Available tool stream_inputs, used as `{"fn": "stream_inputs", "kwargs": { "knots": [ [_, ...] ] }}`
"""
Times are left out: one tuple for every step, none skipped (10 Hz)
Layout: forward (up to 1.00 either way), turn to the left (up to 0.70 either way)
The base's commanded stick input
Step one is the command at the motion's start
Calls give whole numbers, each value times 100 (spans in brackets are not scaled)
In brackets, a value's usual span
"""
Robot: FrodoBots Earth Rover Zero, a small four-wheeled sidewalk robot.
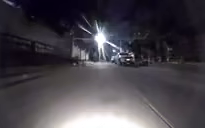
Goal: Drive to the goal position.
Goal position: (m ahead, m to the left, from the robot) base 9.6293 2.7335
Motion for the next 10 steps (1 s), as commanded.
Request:
{"fn": "stream_inputs", "kwargs": {
  "knots": [
    [95,-5],
    [95,-27],
    [95,-27],
    [95,-8],
    [95,5],
    [95,5],
    [95,5],
    [95,5],
    [95,5],
    [95,-31]
  ]
}}
